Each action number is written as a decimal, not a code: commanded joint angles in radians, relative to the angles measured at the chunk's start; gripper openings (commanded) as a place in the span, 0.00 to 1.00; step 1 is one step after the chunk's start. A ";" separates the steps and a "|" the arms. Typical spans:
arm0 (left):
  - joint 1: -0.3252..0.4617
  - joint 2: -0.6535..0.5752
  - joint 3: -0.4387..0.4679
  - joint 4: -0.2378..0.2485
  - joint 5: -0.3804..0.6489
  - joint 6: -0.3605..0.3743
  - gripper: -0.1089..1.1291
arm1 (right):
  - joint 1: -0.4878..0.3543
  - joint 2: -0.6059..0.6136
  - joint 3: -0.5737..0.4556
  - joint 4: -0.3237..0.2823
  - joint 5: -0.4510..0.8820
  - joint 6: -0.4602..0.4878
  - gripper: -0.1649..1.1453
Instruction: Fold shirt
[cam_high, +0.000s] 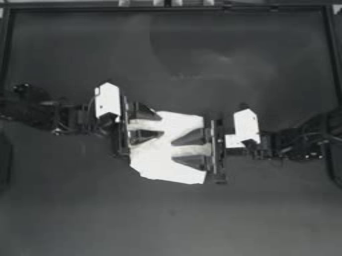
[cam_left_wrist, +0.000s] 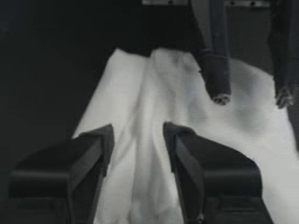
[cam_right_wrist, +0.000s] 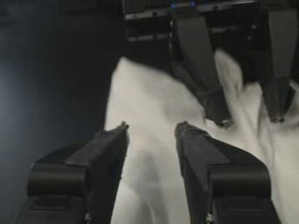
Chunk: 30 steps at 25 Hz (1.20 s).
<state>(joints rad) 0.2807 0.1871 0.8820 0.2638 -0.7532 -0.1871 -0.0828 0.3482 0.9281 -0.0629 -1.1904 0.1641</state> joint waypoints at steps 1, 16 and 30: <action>-0.018 -0.132 -0.009 0.009 0.055 0.002 0.72 | -0.015 -0.098 0.008 -0.003 0.055 0.002 0.71; -0.150 -0.190 0.041 -0.014 0.123 -0.002 0.73 | -0.144 -0.143 -0.002 -0.074 0.137 0.002 0.71; -0.143 -0.026 0.072 -0.044 -0.064 0.038 0.72 | -0.153 0.067 -0.012 -0.067 -0.084 0.023 0.71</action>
<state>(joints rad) 0.1350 0.1687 0.9572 0.2286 -0.7946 -0.1503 -0.2362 0.4188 0.9189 -0.1335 -1.2502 0.1825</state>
